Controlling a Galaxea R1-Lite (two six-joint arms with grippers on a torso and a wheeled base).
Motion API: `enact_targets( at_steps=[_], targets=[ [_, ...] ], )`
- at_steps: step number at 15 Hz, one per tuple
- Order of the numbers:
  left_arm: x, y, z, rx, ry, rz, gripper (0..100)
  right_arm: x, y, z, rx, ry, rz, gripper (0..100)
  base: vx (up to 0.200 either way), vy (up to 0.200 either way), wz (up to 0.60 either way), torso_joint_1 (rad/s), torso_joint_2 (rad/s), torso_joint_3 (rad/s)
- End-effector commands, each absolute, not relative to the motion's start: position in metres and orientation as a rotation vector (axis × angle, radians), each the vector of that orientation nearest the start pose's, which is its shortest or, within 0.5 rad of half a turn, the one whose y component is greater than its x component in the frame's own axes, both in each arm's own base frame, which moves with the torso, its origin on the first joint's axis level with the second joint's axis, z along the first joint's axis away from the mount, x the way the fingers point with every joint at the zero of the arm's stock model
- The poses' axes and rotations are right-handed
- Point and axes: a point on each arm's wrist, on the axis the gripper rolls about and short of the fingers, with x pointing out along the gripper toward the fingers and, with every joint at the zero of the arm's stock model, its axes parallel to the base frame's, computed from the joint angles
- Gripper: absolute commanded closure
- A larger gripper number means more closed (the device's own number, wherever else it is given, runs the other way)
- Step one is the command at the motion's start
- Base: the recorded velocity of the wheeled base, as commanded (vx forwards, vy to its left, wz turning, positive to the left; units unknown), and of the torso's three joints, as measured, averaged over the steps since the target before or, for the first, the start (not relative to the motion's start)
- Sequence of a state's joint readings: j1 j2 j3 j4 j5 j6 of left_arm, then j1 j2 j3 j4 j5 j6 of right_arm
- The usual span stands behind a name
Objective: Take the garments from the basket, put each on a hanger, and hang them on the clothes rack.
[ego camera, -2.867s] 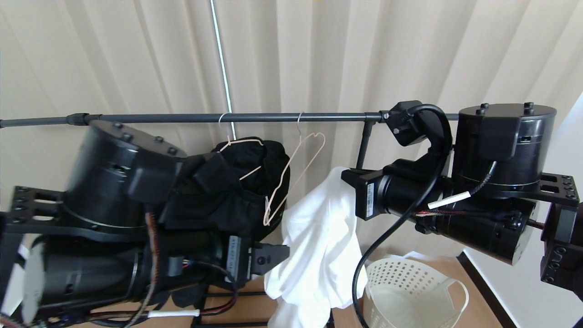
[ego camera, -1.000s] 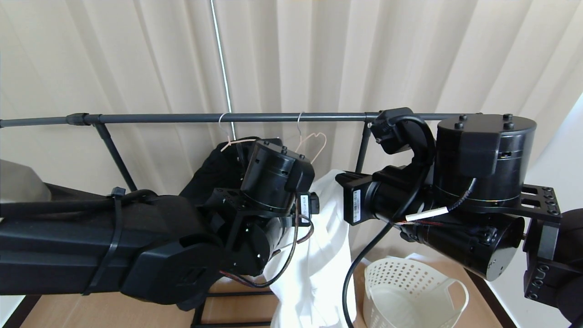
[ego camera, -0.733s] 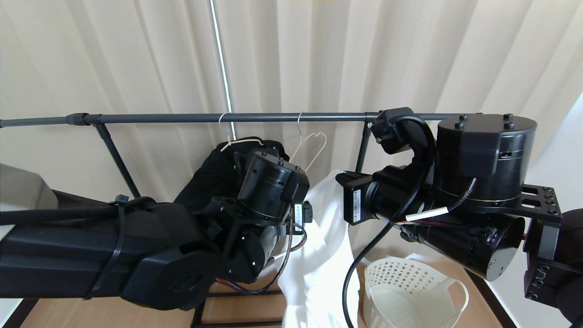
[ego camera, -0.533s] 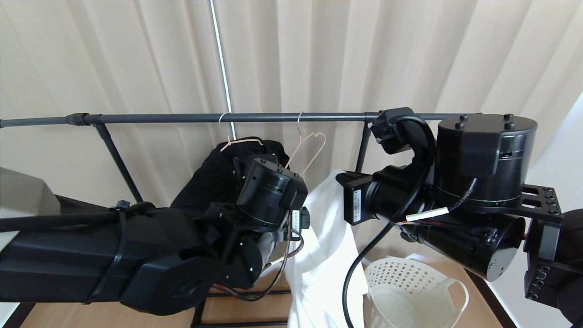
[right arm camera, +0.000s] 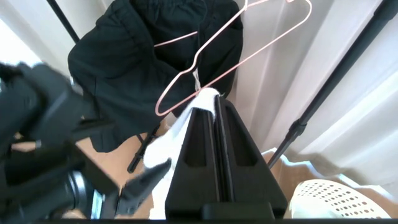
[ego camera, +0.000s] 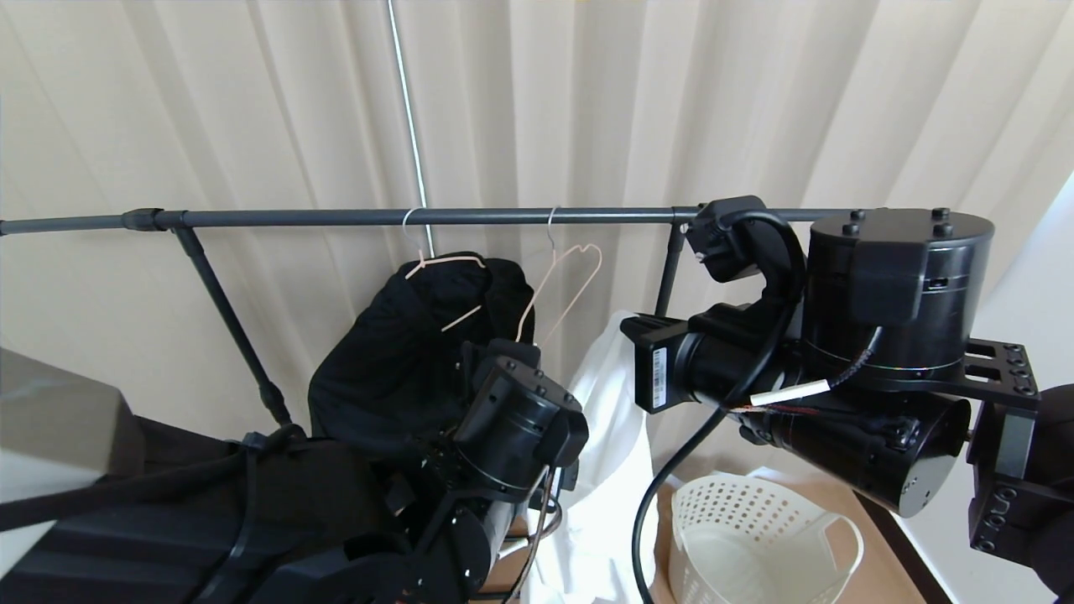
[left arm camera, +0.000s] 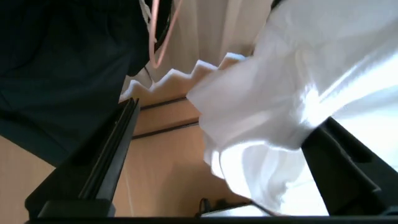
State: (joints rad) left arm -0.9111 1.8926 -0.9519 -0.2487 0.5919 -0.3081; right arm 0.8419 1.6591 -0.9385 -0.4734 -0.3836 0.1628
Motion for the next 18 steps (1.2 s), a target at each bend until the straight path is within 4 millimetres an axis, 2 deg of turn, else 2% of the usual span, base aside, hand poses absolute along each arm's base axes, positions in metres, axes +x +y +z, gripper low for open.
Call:
enact_targets(
  at_steps=[1,2,6,9,11,12,18],
  targets=[
    [0.208,-0.259,0.118,0.205,0.537,-0.250,0,0.209,0.222,0.216,0.017,0.239,0.438,100,0.000,0.000,0.00,0.000,0.00,0.000],
    [0.210,-0.260,0.116,0.214,0.515,-0.255,0,0.209,0.222,0.216,0.017,0.239,0.438,100,0.000,0.000,0.00,0.000,0.00,0.000],
    [0.219,-0.259,0.129,0.178,0.411,-0.236,0,0.209,0.222,0.216,0.017,0.239,0.438,100,0.000,0.000,0.00,0.000,0.00,0.000],
    [0.215,-0.251,0.147,0.166,0.370,-0.237,0,0.209,0.222,0.216,0.017,0.239,0.438,100,0.000,0.000,0.00,0.000,0.00,0.000],
    [0.223,-0.244,0.150,0.162,0.362,-0.208,0,0.209,0.222,0.217,0.017,0.236,0.438,100,0.000,0.000,0.00,0.000,0.00,0.000],
    [0.226,-0.242,0.149,0.162,0.365,-0.198,100,0.209,0.222,0.216,0.016,0.237,0.438,100,0.000,0.000,0.00,0.000,0.00,0.000],
    [0.227,-0.241,0.153,0.151,0.355,-0.194,100,0.207,0.219,0.214,-0.001,0.242,0.439,100,0.000,0.000,0.00,0.000,0.00,0.000]
  ],
)
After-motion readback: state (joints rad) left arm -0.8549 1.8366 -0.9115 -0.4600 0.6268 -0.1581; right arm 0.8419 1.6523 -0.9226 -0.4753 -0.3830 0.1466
